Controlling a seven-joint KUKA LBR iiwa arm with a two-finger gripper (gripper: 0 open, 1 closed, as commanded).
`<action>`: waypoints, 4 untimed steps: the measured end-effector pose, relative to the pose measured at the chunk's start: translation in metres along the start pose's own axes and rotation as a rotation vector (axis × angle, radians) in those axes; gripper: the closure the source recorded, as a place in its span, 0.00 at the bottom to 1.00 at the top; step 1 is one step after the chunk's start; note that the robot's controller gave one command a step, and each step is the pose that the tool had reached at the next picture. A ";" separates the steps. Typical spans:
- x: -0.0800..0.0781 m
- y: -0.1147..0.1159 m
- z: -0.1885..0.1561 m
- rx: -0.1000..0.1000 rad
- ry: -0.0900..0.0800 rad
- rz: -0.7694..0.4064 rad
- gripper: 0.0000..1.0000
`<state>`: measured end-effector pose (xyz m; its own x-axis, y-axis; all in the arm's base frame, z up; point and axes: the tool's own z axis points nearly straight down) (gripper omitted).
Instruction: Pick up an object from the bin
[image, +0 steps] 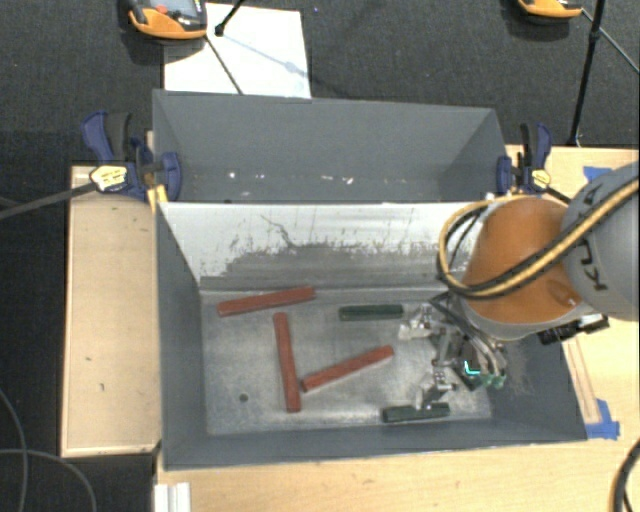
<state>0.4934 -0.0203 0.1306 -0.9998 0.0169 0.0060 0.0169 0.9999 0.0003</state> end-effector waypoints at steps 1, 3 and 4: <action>-0.002 0.000 -0.003 0.000 -0.007 -0.001 0.00; -0.046 0.056 0.054 -0.002 -0.028 0.032 1.00; -0.042 0.057 0.057 -0.001 -0.013 0.030 0.00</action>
Offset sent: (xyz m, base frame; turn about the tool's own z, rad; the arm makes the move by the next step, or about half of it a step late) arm 0.0612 0.0313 -0.0545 -0.2025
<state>0.5357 0.0356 0.0736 -0.9989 0.0468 -0.0074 0.0468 0.9989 0.0015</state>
